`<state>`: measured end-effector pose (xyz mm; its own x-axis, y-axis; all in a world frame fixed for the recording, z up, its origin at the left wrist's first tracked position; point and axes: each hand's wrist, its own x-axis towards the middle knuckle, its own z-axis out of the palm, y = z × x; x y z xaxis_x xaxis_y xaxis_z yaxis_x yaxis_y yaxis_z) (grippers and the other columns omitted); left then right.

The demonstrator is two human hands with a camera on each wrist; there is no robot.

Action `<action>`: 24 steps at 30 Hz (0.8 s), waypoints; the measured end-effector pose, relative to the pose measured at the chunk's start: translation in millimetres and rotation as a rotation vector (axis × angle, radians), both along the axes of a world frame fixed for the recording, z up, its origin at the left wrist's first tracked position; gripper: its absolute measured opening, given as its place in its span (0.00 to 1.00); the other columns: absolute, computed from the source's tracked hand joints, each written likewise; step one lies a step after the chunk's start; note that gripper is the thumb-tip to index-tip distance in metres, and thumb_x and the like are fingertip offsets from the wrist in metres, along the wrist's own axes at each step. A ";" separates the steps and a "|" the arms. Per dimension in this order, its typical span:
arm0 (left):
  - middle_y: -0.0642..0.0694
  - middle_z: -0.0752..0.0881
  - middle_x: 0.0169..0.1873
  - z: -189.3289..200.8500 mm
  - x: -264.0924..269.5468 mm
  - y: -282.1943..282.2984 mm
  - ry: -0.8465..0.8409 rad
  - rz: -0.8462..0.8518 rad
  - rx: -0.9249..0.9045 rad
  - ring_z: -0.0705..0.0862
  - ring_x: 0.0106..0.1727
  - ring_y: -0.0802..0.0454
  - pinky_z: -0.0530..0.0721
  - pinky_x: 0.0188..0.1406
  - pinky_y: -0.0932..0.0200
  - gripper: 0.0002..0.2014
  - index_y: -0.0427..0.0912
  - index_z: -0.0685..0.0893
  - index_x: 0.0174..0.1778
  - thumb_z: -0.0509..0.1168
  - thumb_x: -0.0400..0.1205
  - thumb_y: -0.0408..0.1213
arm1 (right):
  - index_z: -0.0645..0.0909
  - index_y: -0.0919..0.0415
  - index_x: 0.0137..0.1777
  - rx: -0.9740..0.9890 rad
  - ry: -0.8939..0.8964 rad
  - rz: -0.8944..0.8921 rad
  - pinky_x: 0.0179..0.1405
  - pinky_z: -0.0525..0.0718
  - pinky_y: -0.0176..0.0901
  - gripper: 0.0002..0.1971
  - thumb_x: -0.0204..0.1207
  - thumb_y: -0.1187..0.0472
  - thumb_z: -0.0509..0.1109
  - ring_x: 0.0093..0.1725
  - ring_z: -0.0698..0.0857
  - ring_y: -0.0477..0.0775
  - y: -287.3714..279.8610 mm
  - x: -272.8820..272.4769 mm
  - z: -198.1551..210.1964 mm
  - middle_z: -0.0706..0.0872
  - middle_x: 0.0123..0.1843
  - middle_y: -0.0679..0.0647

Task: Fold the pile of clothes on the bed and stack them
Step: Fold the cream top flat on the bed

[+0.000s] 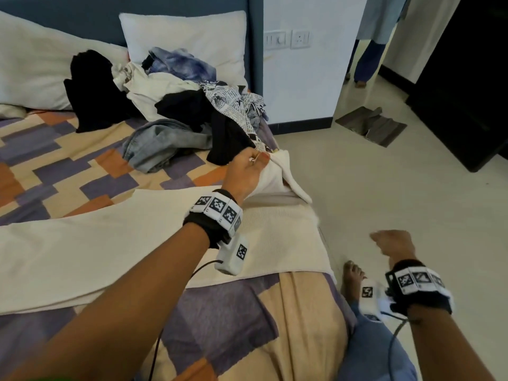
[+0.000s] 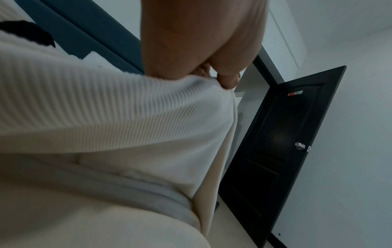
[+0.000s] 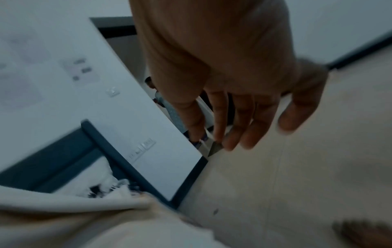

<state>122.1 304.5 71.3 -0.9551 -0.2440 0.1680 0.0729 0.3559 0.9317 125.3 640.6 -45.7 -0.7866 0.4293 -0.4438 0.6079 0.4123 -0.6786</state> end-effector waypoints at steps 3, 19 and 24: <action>0.50 0.81 0.40 -5.7 1.4 9.9 0.003 -0.032 0.030 0.77 0.41 0.58 0.73 0.41 0.66 0.08 0.42 0.80 0.47 0.63 0.86 0.42 | 0.85 0.66 0.50 -0.623 -0.041 0.049 0.40 0.82 0.46 0.18 0.81 0.48 0.70 0.41 0.85 0.57 -55.1 29.2 15.8 0.89 0.45 0.61; 0.51 0.86 0.44 -6.3 58.6 21.6 -0.010 -0.424 -0.255 0.78 0.32 0.74 0.71 0.35 0.78 0.13 0.41 0.87 0.50 0.77 0.71 0.27 | 0.80 0.62 0.56 -1.276 0.452 -0.162 0.59 0.86 0.56 0.12 0.73 0.67 0.72 0.49 0.87 0.57 -108.6 -28.0 113.5 0.88 0.50 0.59; 0.51 0.83 0.55 -74.4 83.0 41.5 -0.106 -0.444 -0.544 0.82 0.56 0.48 0.80 0.55 0.51 0.23 0.50 0.81 0.62 0.68 0.74 0.25 | 0.77 0.62 0.65 -1.271 0.223 -0.512 0.69 0.76 0.61 0.22 0.74 0.57 0.75 0.67 0.80 0.65 -56.7 18.5 23.2 0.88 0.53 0.56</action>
